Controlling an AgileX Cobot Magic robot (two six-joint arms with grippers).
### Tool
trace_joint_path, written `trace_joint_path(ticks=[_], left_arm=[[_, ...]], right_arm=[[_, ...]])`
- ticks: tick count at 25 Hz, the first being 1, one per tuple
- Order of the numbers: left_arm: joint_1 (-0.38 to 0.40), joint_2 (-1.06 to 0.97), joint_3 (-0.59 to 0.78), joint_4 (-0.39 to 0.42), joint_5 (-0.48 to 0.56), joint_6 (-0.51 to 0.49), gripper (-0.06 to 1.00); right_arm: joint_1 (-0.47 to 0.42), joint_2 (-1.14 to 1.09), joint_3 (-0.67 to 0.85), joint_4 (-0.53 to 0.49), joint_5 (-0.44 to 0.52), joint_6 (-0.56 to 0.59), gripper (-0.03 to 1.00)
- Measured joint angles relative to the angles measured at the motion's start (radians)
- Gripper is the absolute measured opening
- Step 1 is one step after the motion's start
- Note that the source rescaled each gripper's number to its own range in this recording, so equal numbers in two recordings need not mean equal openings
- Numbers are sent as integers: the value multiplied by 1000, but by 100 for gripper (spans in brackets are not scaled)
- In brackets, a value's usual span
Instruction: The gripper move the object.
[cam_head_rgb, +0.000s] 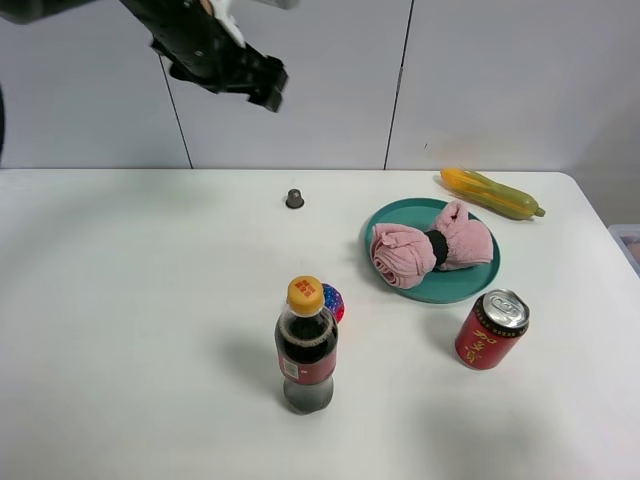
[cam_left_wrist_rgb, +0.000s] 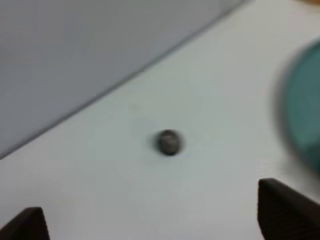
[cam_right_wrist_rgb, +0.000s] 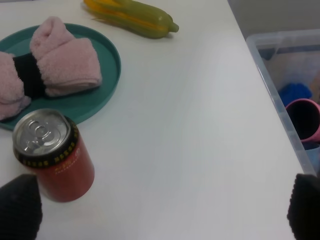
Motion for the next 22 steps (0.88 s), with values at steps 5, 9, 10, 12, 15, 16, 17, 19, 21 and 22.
trace_joint_path(ticks=[5,9,10,12,15,16,17,19,21,22], left_arm=[[175,-50,0,7,44,17,70],[287,-66,1,8,75,84,70],[307,-72,1,8,87,96,70],[351,-87,4,8,113,114,70],[403,-141,60,8,112,135,70],[419,-168,94,8,106,141,70],[432,-198,135,8,91,144,70],[465,-263,225,3,54,145,70],[491,-347,332,-13,20,146,70],[502,-386,384,-23,7,147,70]], right_arm=[[0,0,0,0,0,0,100],[0,0,0,0,0,0,100],[0,0,0,0,0,0,100],[0,0,0,0,0,0,100],[0,0,0,0,0,0,100],[0,0,0,0,0,0,100],[0,0,0,0,0,0,100],[0,0,0,0,0,0,100],[0,0,0,0,0,0,100],[0,0,0,0,0,0,100]])
